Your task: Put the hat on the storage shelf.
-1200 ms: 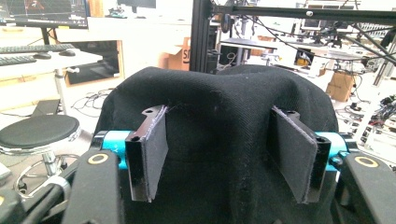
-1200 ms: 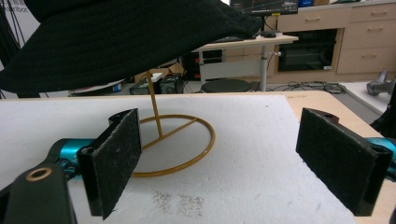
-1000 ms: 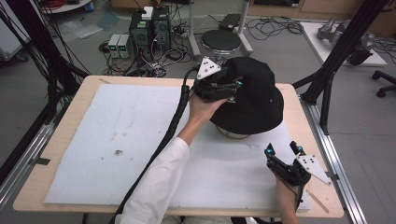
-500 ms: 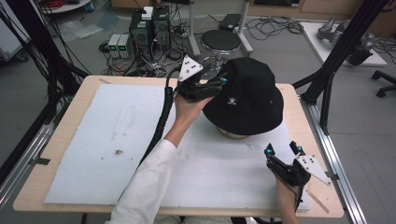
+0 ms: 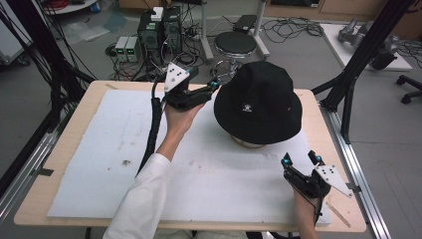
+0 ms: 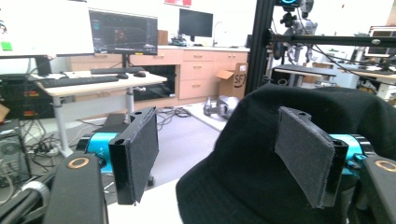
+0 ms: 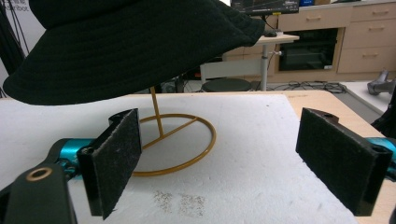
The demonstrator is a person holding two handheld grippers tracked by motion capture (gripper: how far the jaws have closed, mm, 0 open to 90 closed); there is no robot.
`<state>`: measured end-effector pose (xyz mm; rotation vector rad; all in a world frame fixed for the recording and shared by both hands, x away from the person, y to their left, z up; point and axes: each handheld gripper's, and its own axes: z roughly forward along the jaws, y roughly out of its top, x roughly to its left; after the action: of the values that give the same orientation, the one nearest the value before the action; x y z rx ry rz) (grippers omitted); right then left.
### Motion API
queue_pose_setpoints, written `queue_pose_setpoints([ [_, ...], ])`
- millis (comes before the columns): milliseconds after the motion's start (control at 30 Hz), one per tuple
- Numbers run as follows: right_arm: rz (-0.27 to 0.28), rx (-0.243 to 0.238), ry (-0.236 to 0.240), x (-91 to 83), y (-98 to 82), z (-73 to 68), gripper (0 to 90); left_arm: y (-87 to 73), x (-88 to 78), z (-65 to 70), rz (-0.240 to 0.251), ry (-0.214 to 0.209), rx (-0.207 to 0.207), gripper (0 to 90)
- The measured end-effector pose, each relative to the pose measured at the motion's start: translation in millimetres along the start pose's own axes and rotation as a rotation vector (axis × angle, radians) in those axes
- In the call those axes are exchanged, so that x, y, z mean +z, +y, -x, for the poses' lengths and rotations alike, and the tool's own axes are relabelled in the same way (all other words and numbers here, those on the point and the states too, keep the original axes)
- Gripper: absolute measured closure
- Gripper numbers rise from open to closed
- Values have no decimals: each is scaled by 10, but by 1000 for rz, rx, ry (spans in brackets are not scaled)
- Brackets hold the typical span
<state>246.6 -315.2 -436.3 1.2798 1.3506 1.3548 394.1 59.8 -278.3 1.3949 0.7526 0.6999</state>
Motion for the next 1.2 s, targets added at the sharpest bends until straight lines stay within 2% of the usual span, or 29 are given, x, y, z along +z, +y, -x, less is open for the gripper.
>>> queue_pose_setpoints([
  [300,0,-3,6,3,0,-7,138,-80,-191,-209,11,56,-24,300],
  [400,-1,-2,6,5,-1,-8,138,-108,-263,-275,11,59,-34,295],
  [600,-4,-2,7,6,-3,-12,138,-158,-390,-364,1,84,-24,287],
  [700,-4,-8,8,8,-3,-13,138,-197,-472,-406,7,110,-15,282],
  [833,-6,-9,11,10,-4,-25,138,-253,-573,-489,13,130,-24,281],
  [933,-7,-6,8,13,-4,-26,138,-284,-642,-544,21,143,-30,276],
  [1067,-10,-1,7,13,-4,-25,137,-336,-734,-580,28,164,-14,266],
  [1200,-10,-5,10,16,-5,-24,138,-433,-861,-601,57,198,-6,266],
])
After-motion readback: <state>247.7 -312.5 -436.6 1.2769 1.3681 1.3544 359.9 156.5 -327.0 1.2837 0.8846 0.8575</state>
